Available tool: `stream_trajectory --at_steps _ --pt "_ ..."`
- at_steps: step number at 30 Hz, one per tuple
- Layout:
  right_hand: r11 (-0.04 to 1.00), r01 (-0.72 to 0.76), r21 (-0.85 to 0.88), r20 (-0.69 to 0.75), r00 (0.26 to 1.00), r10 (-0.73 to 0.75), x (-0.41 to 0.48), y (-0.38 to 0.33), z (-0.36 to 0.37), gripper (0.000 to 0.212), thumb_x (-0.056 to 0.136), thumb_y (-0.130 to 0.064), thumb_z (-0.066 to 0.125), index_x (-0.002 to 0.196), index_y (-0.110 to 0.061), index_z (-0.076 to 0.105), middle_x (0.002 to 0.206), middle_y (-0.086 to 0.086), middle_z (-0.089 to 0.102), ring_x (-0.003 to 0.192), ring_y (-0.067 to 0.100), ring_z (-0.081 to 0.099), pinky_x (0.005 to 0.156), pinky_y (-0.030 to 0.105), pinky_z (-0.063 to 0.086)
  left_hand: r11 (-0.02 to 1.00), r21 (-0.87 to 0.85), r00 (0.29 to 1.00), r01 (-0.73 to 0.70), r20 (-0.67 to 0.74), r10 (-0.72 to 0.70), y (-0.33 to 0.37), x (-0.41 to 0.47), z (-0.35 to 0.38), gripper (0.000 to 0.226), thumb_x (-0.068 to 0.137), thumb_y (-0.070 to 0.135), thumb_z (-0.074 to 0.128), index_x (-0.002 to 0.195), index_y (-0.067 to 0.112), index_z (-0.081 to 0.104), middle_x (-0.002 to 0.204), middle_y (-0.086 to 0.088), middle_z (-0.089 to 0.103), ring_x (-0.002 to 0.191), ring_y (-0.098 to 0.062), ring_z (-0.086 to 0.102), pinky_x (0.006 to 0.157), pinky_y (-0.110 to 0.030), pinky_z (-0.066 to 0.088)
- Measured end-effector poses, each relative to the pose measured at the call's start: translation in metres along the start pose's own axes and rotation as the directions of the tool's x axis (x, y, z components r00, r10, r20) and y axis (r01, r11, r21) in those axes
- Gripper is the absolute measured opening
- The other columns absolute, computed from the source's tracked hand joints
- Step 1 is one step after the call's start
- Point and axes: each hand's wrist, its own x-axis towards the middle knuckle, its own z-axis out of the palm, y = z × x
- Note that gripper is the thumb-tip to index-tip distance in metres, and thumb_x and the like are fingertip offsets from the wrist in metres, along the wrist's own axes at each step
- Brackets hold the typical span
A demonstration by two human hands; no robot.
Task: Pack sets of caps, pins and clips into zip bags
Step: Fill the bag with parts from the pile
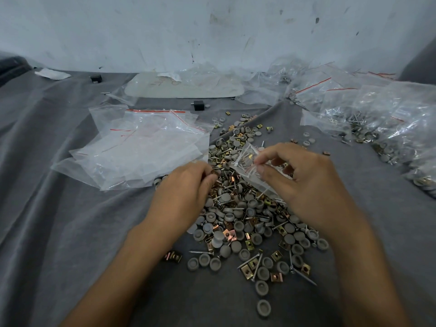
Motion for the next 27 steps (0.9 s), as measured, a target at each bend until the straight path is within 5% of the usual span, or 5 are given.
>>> stream_trajectory --at_steps 4,8,16,22,27 --pt "1.000 -0.005 0.002 0.026 1.000 0.005 0.000 -0.001 0.000 0.005 0.094 -0.030 0.068 0.097 -0.034 0.070 0.103 -0.020 0.068 0.101 0.004 0.060 0.089 0.036 0.050 0.944 -0.323 0.995 0.064 -0.048 -0.084 0.001 0.002 -0.003 0.014 0.103 0.033 0.053 0.092 0.028 0.060 0.076 0.008 0.068 0.065 -0.006 0.061 0.057 -0.026 0.047" --pt "1.000 0.003 -0.009 0.044 0.999 -0.003 0.000 -0.004 0.001 0.005 0.093 -0.030 0.069 0.096 -0.033 0.071 0.101 -0.023 0.066 0.099 0.001 0.059 0.089 0.032 0.049 0.809 -0.586 0.997 0.052 -0.014 -0.074 0.011 0.002 -0.005 0.010 0.103 0.024 0.056 0.099 0.025 0.065 0.089 0.005 0.074 0.078 -0.015 0.066 0.079 -0.045 0.056" --pt "0.998 0.032 -0.057 0.139 0.990 -0.024 0.001 -0.007 0.005 0.007 0.092 -0.031 0.071 0.095 -0.037 0.071 0.102 -0.024 0.066 0.101 -0.003 0.056 0.086 0.025 0.044 0.968 -0.216 0.991 -0.125 -0.075 0.111 0.021 -0.005 -0.001 0.012 0.098 0.042 0.057 0.104 0.034 0.063 0.072 0.019 0.059 0.071 0.001 0.057 0.058 -0.014 0.038" --pt "0.997 0.028 -0.071 0.142 0.990 -0.017 0.001 -0.007 0.005 0.006 0.092 -0.034 0.070 0.096 -0.037 0.071 0.102 -0.025 0.065 0.101 -0.004 0.056 0.084 0.022 0.044 0.958 -0.257 0.986 -0.124 -0.143 0.089 0.019 -0.004 -0.003 0.015 0.090 0.038 0.073 0.102 0.032 0.070 0.078 0.014 0.062 0.075 -0.007 0.061 0.066 -0.034 0.055" --pt "0.997 0.022 -0.069 0.138 0.990 -0.013 0.001 -0.008 0.005 0.006 0.092 -0.032 0.070 0.097 -0.036 0.072 0.104 -0.024 0.066 0.100 -0.004 0.057 0.086 0.023 0.046 0.929 -0.350 0.977 -0.120 -0.209 0.048 0.020 -0.004 -0.007 0.023 0.087 0.030 0.077 0.110 0.034 0.074 0.081 0.013 0.064 0.079 -0.008 0.062 0.069 -0.021 0.051"
